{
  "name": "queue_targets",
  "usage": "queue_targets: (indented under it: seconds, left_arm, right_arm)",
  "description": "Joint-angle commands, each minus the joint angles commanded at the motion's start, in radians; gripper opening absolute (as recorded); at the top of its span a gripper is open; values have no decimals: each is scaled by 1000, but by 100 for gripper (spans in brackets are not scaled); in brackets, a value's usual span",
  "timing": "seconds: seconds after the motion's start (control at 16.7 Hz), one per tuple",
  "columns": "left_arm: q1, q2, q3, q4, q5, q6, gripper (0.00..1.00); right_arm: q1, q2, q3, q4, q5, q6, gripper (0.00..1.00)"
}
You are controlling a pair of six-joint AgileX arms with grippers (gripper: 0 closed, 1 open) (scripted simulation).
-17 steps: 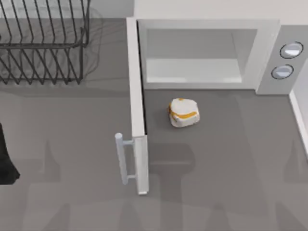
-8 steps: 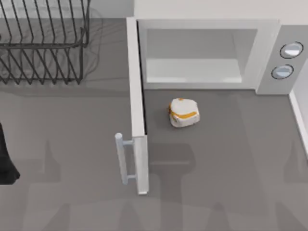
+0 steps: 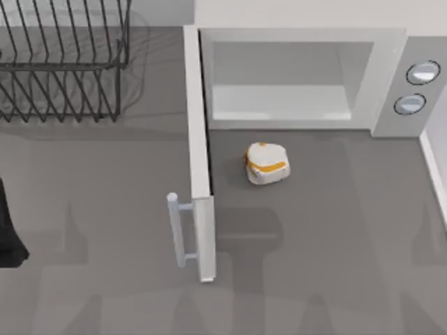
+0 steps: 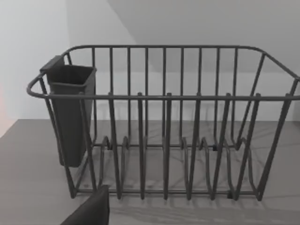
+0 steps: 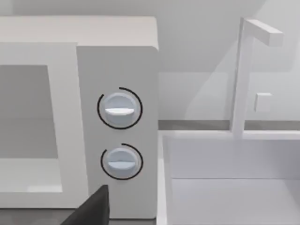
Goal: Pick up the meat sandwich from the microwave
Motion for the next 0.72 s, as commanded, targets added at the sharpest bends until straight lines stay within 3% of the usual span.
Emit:
queue_targets:
  seconds: [0.36, 0.72]
  left_arm:
    - [0, 0, 0, 0, 0, 0, 100]
    - [0, 0, 0, 0, 0, 0, 100]
  right_arm:
    - [65, 155, 72, 75, 63, 30, 100]
    - [252, 662, 277, 287, 241, 117, 100]
